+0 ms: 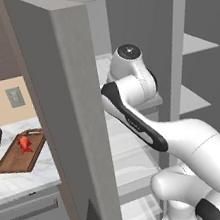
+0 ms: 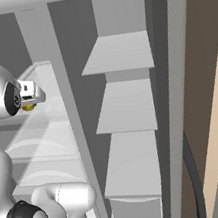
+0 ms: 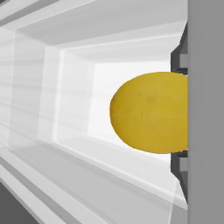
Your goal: Retrieve a lemon from the fridge and place it on the cutting board with the fish.
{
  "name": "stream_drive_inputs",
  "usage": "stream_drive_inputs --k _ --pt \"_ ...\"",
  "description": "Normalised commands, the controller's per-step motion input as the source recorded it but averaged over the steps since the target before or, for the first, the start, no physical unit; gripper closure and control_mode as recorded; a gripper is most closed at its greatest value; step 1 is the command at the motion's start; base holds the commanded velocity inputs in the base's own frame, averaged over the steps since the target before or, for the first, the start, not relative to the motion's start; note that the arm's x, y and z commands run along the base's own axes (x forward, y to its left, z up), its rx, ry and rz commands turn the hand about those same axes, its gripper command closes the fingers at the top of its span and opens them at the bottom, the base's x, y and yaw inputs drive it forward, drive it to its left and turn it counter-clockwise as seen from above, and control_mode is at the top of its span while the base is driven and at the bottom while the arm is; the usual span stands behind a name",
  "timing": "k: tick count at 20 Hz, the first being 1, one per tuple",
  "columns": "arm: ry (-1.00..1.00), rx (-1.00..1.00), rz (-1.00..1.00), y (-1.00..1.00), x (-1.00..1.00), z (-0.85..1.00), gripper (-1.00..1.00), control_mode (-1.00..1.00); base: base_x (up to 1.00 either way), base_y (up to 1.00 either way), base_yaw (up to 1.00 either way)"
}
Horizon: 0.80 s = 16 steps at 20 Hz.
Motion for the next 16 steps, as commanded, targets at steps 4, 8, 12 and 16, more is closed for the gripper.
stream_drive_inputs --k 4,8,12,16 --pt "0.00 0.00 0.00 -0.02 -0.11 0.00 1.00 -1.00 0.00 0.00 0.00" --pt "-0.07 0.00 -0.04 -0.17 -0.69 0.21 1.00 -1.00 0.00 0.00 0.00" --pt "-0.06 0.04 0.00 -0.17 -1.00 0.75 1.00 -1.00 0.00 0.00 0.00" --pt "0.00 0.02 0.00 -0.17 -1.00 0.81 1.00 -1.00 0.00 0.00 0.00"
